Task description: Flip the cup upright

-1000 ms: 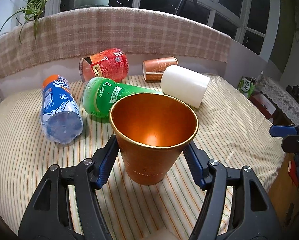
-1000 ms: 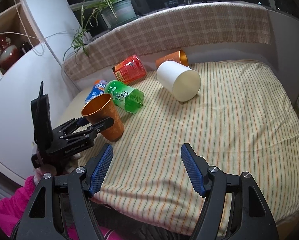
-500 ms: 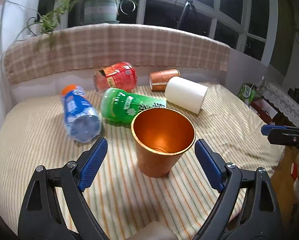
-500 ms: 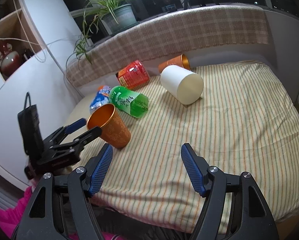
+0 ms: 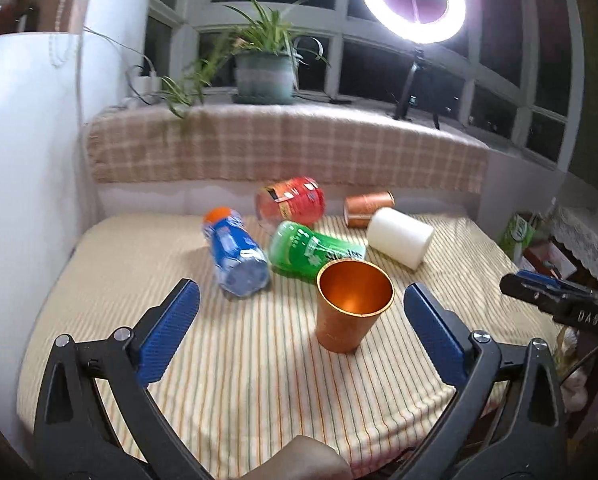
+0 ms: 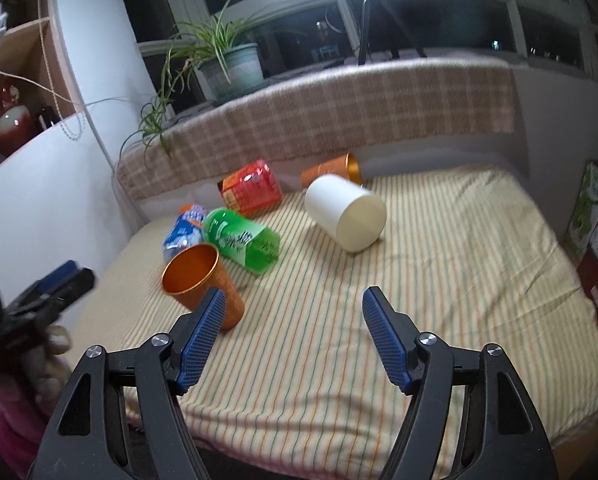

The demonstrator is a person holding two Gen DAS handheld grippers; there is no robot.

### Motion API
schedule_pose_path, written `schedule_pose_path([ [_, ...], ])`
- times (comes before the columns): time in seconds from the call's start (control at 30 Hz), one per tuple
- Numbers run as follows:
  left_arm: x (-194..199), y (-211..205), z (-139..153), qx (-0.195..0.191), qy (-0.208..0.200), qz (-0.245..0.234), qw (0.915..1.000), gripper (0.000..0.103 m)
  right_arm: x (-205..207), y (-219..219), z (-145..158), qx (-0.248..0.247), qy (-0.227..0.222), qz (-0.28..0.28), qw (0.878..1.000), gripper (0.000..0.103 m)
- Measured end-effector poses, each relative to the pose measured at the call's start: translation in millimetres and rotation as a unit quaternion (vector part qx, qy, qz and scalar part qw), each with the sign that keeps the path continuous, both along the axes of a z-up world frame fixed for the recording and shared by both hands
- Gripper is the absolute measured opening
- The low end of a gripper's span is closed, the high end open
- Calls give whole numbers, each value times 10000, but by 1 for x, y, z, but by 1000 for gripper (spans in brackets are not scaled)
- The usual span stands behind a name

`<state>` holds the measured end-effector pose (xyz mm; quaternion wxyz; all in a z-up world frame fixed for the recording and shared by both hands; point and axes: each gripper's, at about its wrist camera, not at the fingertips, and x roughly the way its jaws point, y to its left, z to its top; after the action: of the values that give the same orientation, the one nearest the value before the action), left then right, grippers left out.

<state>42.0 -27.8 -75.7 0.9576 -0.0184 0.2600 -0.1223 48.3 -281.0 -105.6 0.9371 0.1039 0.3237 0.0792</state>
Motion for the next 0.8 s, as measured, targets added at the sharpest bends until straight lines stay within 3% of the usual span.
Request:
schedule_pose_path([
  [0.33, -16, -1, 24, 208, -366, 349, 9985, 103, -5, 2, 15, -478, -420, -398, 9972, 86],
  [0.8, -19, -8, 26, 420, -477, 458, 9969, 103, -3, 5, 15, -541, -482, -408, 9965, 88],
])
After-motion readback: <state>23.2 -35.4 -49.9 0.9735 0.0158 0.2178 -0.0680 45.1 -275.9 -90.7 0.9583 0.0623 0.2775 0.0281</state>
